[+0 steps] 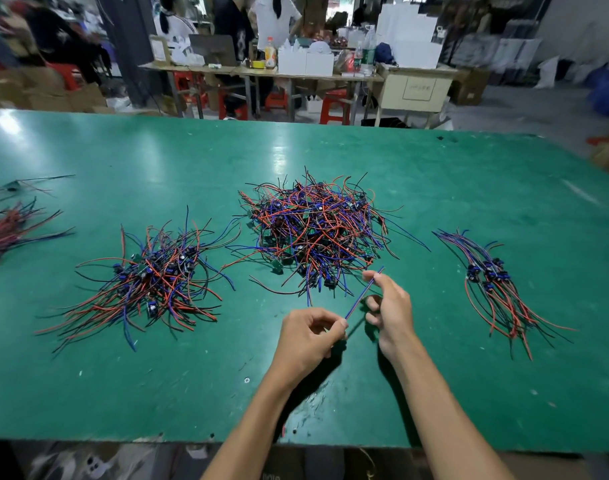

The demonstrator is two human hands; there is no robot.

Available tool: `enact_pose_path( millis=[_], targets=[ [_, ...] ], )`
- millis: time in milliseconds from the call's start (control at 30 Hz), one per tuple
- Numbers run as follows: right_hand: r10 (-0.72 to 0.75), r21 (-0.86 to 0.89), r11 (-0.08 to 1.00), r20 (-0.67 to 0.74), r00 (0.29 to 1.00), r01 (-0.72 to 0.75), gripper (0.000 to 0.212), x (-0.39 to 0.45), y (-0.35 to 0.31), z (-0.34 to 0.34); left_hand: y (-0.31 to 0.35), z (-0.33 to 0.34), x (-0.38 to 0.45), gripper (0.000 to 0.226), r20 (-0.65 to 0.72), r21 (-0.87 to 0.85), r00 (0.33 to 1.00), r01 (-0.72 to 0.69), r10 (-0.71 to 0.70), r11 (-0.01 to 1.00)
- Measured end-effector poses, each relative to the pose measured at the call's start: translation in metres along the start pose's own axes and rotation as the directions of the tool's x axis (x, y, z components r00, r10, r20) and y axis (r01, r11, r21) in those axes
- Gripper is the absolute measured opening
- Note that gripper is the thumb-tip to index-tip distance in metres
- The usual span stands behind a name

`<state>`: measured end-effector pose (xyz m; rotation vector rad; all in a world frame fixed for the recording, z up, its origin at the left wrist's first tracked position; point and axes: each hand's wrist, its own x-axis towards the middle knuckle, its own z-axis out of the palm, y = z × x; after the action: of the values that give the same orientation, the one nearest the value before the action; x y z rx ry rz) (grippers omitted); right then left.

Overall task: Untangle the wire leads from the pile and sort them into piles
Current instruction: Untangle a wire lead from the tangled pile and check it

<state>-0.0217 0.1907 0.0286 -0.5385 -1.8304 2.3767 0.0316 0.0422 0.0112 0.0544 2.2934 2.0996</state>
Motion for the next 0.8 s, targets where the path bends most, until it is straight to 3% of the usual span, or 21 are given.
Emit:
enact_pose_path(
  millis=[233,367,467,533,567,633,733,800],
  targets=[
    [0.195,0.331,0.916,0.12,0.973,-0.225,0.019,0.006,-0.011,-0.019,0.004,-0.003,0.0,0.01,0.087,0.002,0.996,0.016,-0.016,1.0],
    [0.162,0.266,0.941,0.19,0.968,-0.21,0.03,0.006,-0.003,-0.024,0.008,-0.006,-0.002,0.009,0.085,-0.043,0.996,0.04,-0.037,0.998],
    [0.052,0.138,0.987,0.19,0.98,-0.079,0.038,-0.001,0.01,-0.024,0.01,-0.012,-0.001,0.012,-0.006,-0.252,0.997,0.078,-0.082,0.965],
    [-0.136,-0.103,0.982,0.213,0.968,0.16,0.017,-0.01,0.017,-0.025,0.012,-0.014,0.001,0.013,-0.06,-0.416,0.989,0.097,-0.134,0.904],
    [-0.227,-0.266,0.915,0.279,0.933,0.303,0.013,-0.015,0.02,-0.024,0.012,-0.015,0.002,0.015,-0.079,-0.468,0.985,0.097,-0.151,0.879],
    [-0.289,-0.482,0.72,0.445,0.848,0.499,0.024,-0.027,0.025,-0.016,0.012,-0.017,0.004,0.018,-0.096,-0.555,0.979,0.097,-0.18,0.826],
    [-0.274,-0.597,0.547,0.535,0.799,0.587,0.041,-0.039,0.023,-0.006,0.01,-0.019,0.005,0.024,-0.13,-0.668,0.964,0.088,-0.232,0.739],
    [-0.289,-0.585,0.551,0.535,0.794,0.595,0.045,-0.04,0.022,-0.006,0.009,-0.018,0.006,0.028,-0.176,-0.666,0.954,0.067,-0.244,0.743]
  ],
)
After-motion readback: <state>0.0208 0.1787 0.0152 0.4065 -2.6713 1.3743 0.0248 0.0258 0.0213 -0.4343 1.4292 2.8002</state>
